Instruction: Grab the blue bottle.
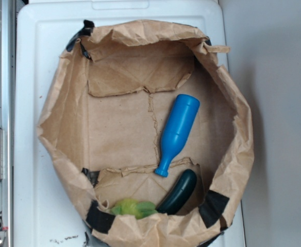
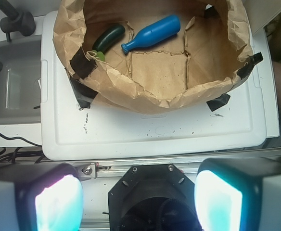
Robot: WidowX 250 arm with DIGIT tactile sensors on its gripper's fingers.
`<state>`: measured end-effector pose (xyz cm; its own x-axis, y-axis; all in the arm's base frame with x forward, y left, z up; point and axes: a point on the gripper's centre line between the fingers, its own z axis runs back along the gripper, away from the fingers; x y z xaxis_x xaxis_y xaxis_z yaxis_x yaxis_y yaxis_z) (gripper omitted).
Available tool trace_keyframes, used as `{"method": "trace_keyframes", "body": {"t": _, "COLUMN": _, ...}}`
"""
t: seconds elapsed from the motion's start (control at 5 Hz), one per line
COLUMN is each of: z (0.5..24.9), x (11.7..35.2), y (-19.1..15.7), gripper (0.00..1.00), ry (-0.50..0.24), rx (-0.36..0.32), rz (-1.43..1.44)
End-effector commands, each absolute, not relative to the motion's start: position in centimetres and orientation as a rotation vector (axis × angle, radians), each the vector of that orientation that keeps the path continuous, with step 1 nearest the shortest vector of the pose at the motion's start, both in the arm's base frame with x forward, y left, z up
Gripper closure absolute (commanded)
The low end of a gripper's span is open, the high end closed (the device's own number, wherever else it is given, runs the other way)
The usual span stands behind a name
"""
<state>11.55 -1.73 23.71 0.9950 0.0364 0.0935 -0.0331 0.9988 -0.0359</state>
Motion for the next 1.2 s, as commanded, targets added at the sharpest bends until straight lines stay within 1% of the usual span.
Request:
{"method": "trace_keyframes", "body": {"t": 0.0, "z": 23.7, "x": 11.6, "y": -1.7, "gripper": 0.0, "ry": -0.094, "rx": -0.034, "rz": 0.035}}
{"method": "trace_keyframes", "body": {"t": 0.2, "z": 21.6, "x": 16.1, "y": -2.2, "gripper": 0.0, "ry": -0.083, "rx": -0.005, "rz": 0.081}}
{"method": "trace_keyframes", "body": {"t": 0.4, "z": 18.5, "x": 21.1, "y": -2.3, "gripper": 0.0, "ry": -0.057, "rx": 0.051, "rz": 0.142}}
{"method": "trace_keyframes", "body": {"t": 0.6, "z": 17.4, "x": 26.1, "y": -2.4, "gripper": 0.0, "ry": -0.059, "rx": 0.059, "rz": 0.218}}
{"method": "trace_keyframes", "body": {"t": 1.0, "z": 17.4, "x": 26.1, "y": -2.4, "gripper": 0.0, "ry": -0.059, "rx": 0.059, "rz": 0.218}}
